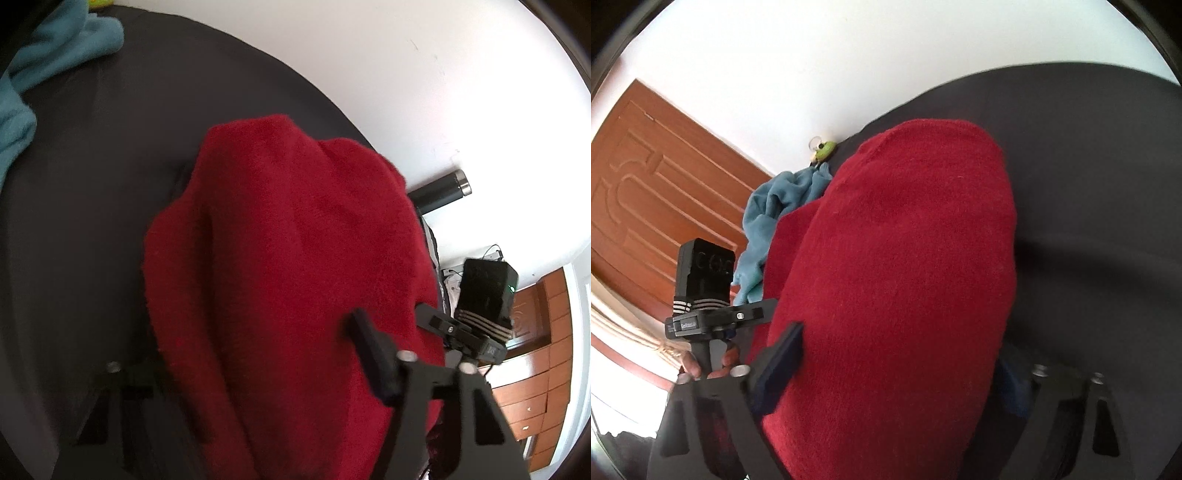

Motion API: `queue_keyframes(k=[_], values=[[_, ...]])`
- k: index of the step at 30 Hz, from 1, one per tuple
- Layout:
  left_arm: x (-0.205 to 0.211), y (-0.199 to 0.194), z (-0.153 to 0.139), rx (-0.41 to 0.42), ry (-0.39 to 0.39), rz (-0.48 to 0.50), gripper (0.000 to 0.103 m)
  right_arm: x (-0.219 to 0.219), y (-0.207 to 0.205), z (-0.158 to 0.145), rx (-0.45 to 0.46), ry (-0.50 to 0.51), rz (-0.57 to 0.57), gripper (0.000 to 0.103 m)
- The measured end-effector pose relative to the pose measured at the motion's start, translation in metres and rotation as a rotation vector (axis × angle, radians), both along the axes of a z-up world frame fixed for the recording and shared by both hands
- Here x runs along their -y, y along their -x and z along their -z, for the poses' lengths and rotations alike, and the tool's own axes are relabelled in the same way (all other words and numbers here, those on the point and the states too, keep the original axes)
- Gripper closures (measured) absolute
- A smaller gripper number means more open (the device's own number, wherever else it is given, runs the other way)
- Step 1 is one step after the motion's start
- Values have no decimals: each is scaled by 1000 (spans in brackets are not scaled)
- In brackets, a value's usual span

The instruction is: Fold clothes

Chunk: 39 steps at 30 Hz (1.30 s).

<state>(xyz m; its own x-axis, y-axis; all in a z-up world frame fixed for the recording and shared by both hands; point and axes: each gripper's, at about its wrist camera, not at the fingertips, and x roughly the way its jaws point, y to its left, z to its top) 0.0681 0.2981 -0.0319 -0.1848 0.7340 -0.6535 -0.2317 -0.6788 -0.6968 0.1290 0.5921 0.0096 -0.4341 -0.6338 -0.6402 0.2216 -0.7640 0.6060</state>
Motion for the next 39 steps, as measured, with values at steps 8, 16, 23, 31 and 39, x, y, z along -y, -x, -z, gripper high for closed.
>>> queue_keyframes(k=[8, 16, 23, 31, 39], values=[[-17, -8, -16, -54, -16, 77, 56, -11, -46, -22, -78, -20, 89, 39], [-130, -39, -31, -56, 19, 256, 56, -73, -126, -41, -104, -67, 240, 40], [-258, -75, -45, -78, 64, 430, 56, -161, -206, -53, -118, -112, 458, 40], [-389, -121, -55, -94, 63, 592, 56, -263, -283, -60, -112, -158, 712, 40], [-475, -142, -55, -134, 79, 622, 56, -343, -296, -52, -96, -174, 823, 40]])
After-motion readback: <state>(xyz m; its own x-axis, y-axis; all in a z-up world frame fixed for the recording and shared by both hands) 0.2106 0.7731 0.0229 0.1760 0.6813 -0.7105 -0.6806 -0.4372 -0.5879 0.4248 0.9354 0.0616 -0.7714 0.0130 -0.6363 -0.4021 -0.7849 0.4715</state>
